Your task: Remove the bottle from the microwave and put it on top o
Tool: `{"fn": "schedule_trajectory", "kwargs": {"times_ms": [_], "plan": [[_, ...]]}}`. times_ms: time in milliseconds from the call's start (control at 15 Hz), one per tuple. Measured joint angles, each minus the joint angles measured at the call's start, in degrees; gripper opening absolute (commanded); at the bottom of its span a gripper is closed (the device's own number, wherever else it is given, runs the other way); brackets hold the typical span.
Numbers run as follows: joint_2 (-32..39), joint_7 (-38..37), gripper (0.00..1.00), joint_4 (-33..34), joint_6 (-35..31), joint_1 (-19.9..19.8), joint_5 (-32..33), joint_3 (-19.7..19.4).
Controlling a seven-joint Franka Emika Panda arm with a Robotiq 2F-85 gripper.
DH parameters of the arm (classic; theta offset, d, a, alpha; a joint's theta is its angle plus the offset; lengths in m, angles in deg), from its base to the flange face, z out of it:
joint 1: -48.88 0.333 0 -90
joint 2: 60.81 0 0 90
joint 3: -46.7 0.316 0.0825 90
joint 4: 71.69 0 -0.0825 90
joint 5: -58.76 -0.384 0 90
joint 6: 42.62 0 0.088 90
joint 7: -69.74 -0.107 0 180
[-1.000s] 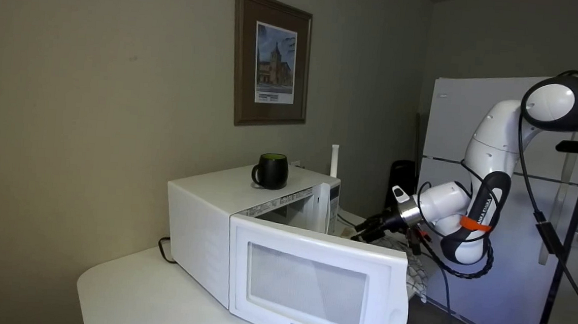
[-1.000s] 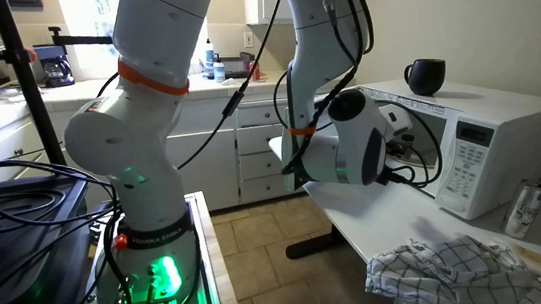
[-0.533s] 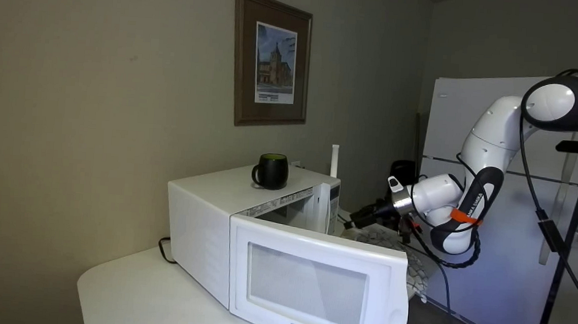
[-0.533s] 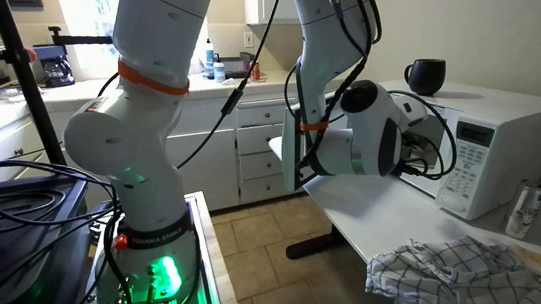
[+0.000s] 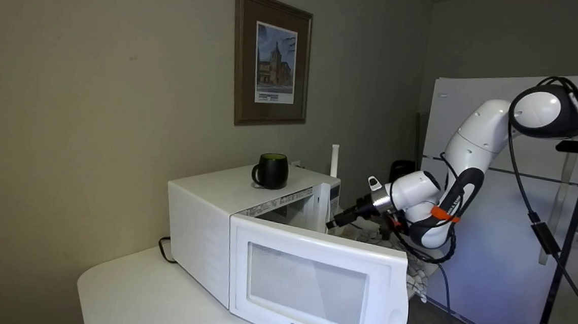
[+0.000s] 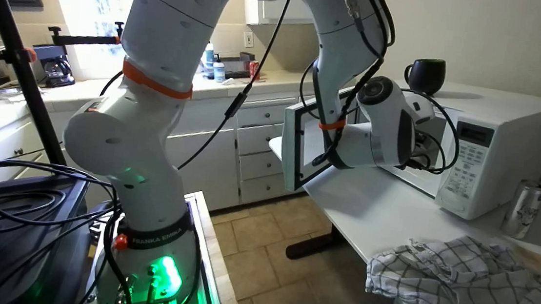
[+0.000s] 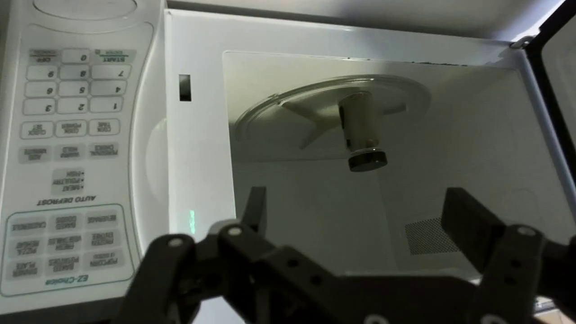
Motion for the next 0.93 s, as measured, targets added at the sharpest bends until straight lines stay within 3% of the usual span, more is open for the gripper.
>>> {"fn": "schedule_trajectory", "kwargs": {"times_ms": [400,933], "plan": [[7.5,-4.8,1.00,10.5,7.6,0.0,0.8,5.7],[8.9,-5.0,1.00,12.1,7.7,-0.3,1.4,6.3]]}}
